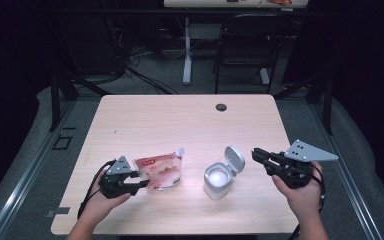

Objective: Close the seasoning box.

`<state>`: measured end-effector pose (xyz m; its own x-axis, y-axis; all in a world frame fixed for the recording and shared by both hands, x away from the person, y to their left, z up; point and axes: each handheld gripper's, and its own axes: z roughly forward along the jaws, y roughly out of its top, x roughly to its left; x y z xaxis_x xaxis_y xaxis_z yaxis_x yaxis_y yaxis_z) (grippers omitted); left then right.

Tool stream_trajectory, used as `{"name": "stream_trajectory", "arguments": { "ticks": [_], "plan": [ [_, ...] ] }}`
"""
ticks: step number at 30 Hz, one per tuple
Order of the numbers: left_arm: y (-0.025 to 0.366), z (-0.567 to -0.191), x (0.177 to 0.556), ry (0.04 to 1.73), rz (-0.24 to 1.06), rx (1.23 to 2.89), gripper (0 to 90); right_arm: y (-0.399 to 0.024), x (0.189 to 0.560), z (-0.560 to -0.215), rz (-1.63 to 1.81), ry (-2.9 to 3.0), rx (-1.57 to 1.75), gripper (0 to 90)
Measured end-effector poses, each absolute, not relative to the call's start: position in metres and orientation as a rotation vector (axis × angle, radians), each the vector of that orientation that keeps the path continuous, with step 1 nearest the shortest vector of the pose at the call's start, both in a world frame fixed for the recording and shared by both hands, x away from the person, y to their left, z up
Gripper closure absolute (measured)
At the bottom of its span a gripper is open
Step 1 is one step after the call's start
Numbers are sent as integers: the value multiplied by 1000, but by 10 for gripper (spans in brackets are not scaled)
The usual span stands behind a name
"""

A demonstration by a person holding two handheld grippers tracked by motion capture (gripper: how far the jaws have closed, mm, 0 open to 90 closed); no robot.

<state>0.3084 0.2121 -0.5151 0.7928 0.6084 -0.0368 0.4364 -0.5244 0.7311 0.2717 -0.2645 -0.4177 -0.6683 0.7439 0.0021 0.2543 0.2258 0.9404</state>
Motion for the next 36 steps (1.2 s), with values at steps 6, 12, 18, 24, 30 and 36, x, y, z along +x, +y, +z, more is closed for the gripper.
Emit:
{"name": "stream_trajectory", "arguments": {
  "ticks": [6,12,18,24,30,36],
  "plan": [
    [219,-515,302,781,297,2206,538,-274,272,-425,1434,2032,961,888],
    [226,-518,295,802,313,2203,517,-279,275,-434,1426,2014,1003,900],
    [233,-522,291,818,324,2182,517,-279,279,-443,1414,2015,1037,900],
    [232,-528,289,824,316,2184,517,-276,281,-450,1384,2025,1048,900],
    [232,-531,289,824,314,2172,517,-272,284,-460,1346,2028,1055,900],
    [232,-535,291,848,288,2143,518,-271,287,-469,1342,2032,1079,900]
  ]
}}
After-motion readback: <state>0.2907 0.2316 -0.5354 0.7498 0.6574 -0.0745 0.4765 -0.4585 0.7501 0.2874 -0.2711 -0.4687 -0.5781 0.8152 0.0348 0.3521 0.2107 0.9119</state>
